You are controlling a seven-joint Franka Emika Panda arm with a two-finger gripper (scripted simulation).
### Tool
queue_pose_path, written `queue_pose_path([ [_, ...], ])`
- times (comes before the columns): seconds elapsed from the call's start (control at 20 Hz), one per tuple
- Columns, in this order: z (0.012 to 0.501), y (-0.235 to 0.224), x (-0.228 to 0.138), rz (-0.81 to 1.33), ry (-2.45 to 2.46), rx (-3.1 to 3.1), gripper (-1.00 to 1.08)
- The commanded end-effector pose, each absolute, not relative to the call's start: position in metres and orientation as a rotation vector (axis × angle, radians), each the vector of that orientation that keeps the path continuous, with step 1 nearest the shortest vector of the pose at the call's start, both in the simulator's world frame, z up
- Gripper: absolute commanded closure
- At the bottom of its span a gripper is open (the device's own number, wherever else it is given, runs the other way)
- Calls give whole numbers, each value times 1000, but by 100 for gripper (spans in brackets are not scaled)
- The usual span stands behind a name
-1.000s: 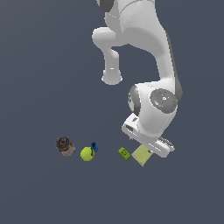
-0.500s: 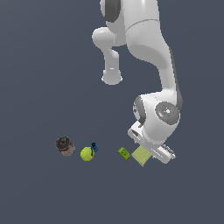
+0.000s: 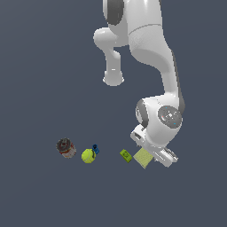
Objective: Pick up a designated object from a clutter of objects.
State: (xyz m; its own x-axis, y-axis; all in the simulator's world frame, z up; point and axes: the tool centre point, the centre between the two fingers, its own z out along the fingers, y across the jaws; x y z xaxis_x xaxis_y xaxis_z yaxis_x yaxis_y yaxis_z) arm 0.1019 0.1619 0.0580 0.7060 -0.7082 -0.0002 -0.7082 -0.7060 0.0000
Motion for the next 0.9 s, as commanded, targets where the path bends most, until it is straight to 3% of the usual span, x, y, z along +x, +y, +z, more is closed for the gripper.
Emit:
queue_pose_path([
  [0.0,52,162,102,1,1205,-2902,-92],
  [0.65,10,162,102,0,1210,-2899,-92],
  [0.7,10,162,102,0,1210,-2899,108],
  [0.85,10,162,102,0,1210,-2899,108],
])
